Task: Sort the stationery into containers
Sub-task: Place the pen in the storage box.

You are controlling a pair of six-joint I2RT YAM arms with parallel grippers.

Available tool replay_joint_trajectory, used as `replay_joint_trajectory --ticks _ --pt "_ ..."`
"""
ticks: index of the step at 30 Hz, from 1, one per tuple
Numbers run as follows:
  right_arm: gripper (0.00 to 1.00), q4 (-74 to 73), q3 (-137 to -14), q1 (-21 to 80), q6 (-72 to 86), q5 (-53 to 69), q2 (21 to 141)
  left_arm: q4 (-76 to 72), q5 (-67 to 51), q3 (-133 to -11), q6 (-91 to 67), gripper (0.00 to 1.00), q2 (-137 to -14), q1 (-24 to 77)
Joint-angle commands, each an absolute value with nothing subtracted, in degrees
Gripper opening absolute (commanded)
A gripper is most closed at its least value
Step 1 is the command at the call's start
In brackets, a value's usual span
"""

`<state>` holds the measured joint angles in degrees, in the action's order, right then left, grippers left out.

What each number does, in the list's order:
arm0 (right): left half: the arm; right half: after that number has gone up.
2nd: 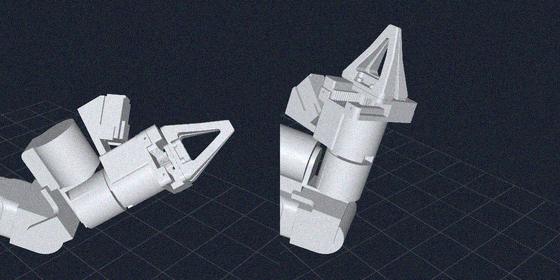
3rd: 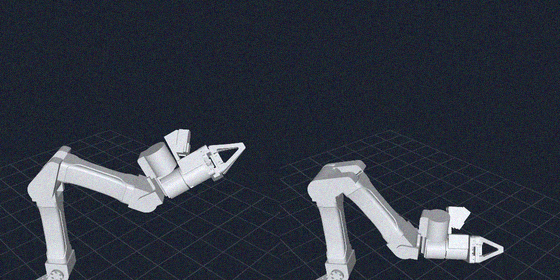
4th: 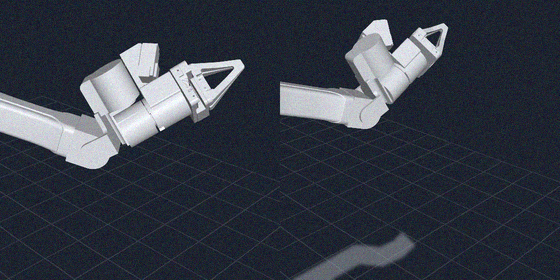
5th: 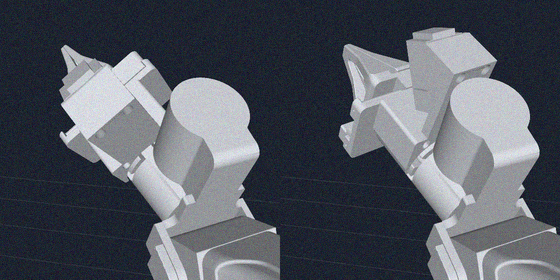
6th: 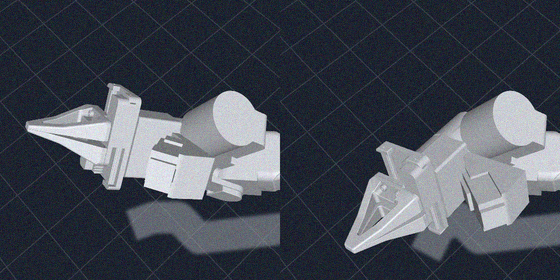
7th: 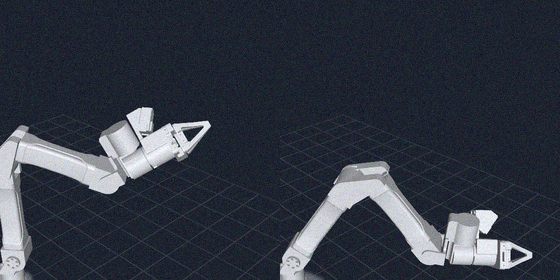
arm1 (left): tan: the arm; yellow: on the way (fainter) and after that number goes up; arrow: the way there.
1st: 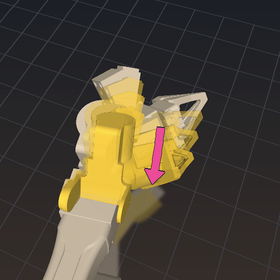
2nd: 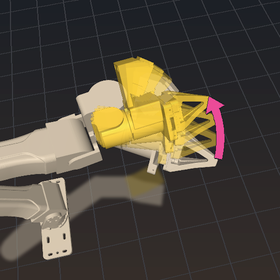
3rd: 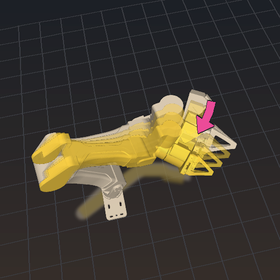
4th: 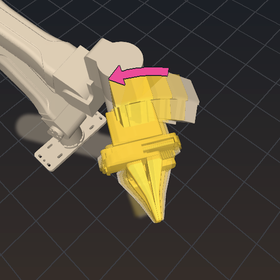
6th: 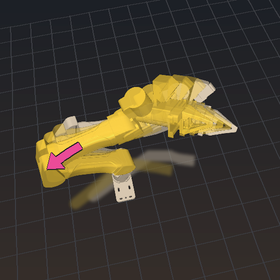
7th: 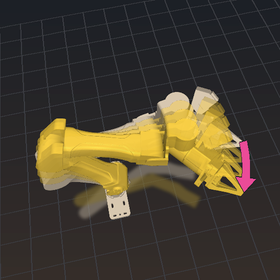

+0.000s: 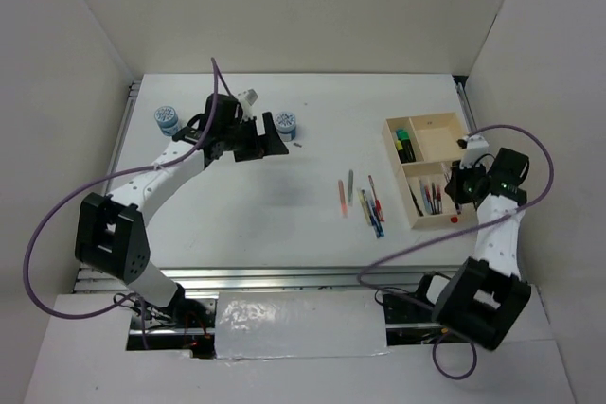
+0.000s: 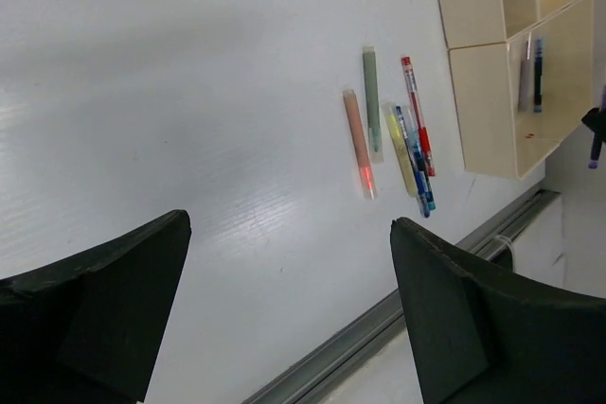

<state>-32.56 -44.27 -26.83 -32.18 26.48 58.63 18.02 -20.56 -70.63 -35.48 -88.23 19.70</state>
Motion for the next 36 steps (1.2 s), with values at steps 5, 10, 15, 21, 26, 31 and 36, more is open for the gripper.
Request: replay_joint_trajectory --ticks 5,10,15,21,26,31,36 --pt "0.0 -32.26 -54.39 -35.33 -32.96 34.81 73.1 20.47 -15.39 -75.76 -29.54 0.99 -90.61 24.78" --pt "0.0 -30.77 -57.3 -34.11 -31.65 33.05 78.65 20.74 -10.56 -75.67 -29.71 0.99 -90.44 26.89" --pt "0.0 -29.71 -57.39 -32.0 -29.53 29.97 82.52 19.6 -7.47 -74.36 -29.88 0.99 -90.26 28.04" --pt "0.0 -26.28 -55.11 -31.55 -26.72 28.04 84.81 18.19 -7.03 -73.92 -29.97 0.99 -90.0 29.18" --pt "0.0 -25.67 -54.23 -31.64 -26.72 26.37 86.92 18.11 -7.56 -73.83 -30.15 0.99 -90.61 29.18" --pt "0.0 -24.87 -54.05 -31.64 -26.98 25.58 87.89 17.75 -7.03 -73.48 -30.23 0.99 -90.88 29.79" --pt "0.12 -24.0 -55.55 -31.38 -24.88 23.47 90.34 17.49 -2.13 -73.48 -29.62 0.99 -91.32 32.16"
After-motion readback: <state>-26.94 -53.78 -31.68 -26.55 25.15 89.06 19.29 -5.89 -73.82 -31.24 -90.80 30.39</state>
